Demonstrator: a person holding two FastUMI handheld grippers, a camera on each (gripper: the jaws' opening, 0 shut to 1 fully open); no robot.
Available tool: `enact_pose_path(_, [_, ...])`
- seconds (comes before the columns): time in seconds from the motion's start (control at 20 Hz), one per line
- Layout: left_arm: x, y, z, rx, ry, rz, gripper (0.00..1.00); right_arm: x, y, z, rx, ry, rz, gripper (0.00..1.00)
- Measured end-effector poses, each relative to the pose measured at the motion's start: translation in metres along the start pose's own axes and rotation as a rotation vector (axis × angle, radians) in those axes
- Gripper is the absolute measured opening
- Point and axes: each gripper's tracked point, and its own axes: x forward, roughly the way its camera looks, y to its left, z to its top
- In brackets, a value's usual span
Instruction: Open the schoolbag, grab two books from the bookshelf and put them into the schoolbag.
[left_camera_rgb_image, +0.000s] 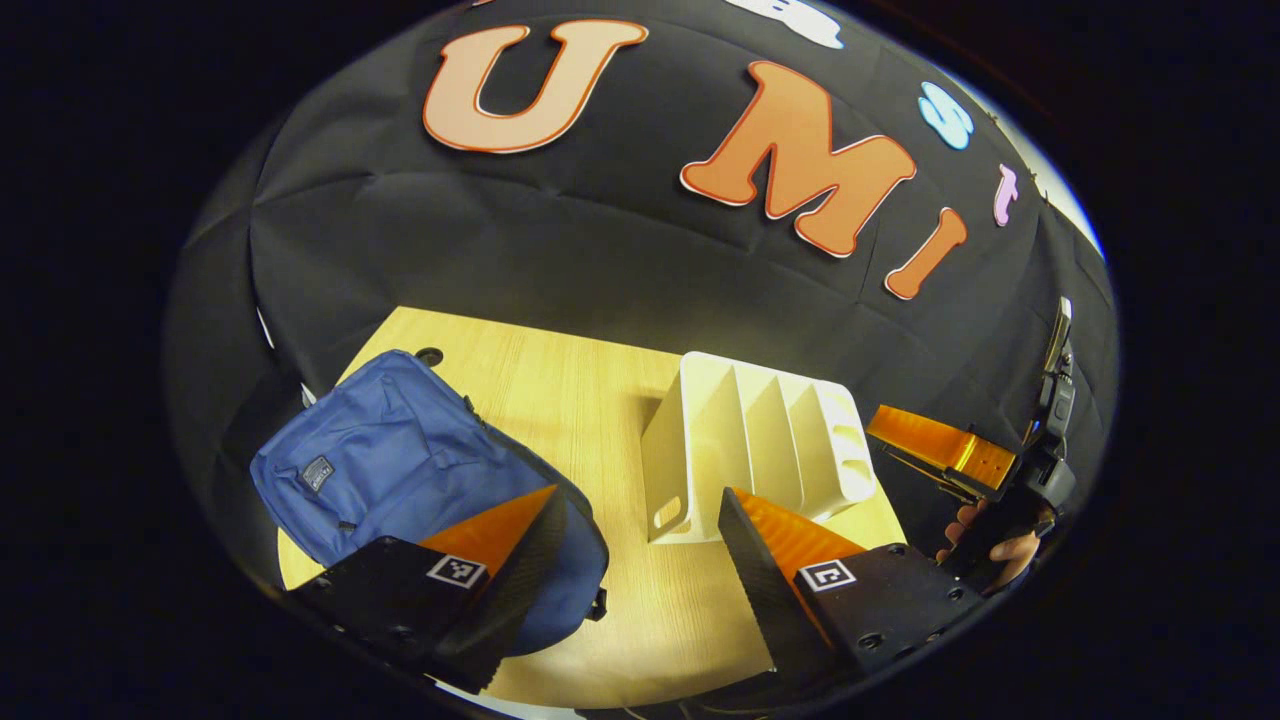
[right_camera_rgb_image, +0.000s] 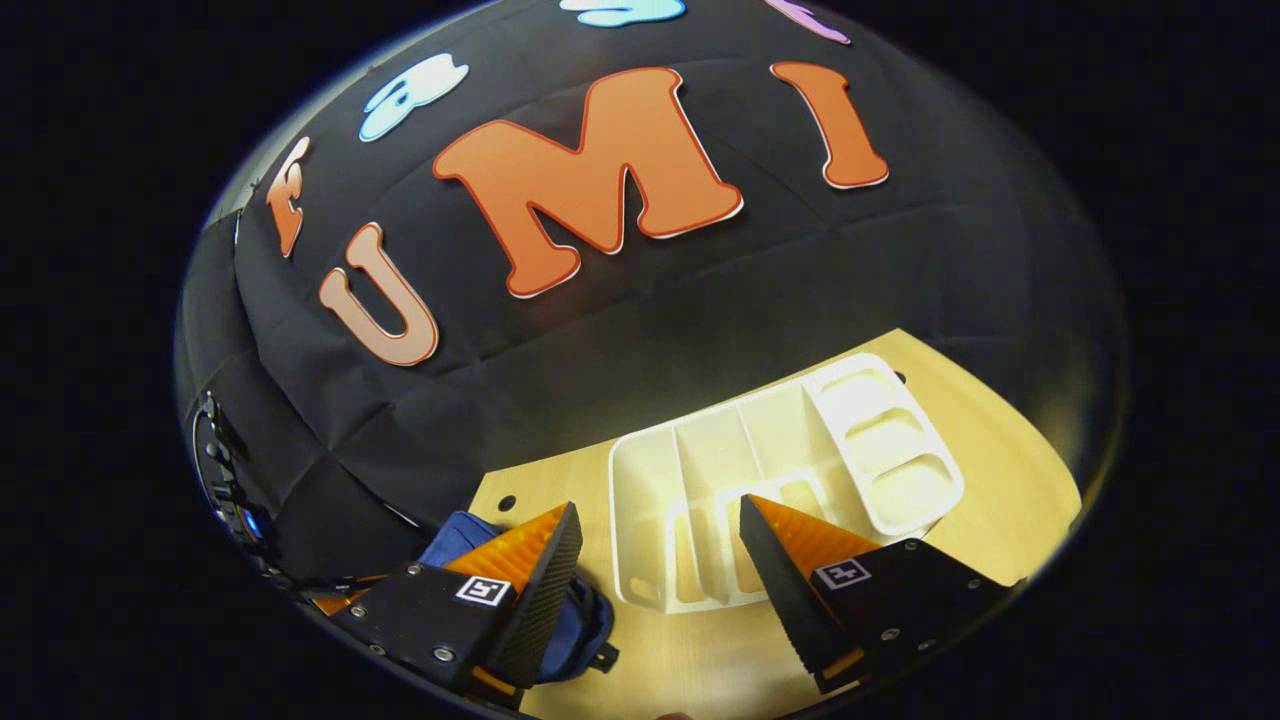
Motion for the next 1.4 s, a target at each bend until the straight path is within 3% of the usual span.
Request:
enact_pose_path(0.45, [-0.005,-0.038,0.012,0.051,-0.127,0.054,0.98,-0.022,-0.043,0.019,-0.097,-0.054,-0.068,0.95])
enact_pose_path(0.6, [-0.009,-0.034,0.016,0.1,-0.173,0.118,0.97,-0.031,-0.049,0.025,-0.121,-0.075,-0.087,0.96])
enact_pose_path(0.85, [-0.013,-0.043,0.019,0.087,-0.229,0.136,0.97,-0.044,-0.063,0.027,-0.154,-0.096,-0.112,0.96])
enact_pose_path(1.4, [-0.042,-0.074,0.053,0.16,-0.446,0.188,0.97,-0.07,-0.06,0.055,-0.214,-0.229,-0.098,0.96])
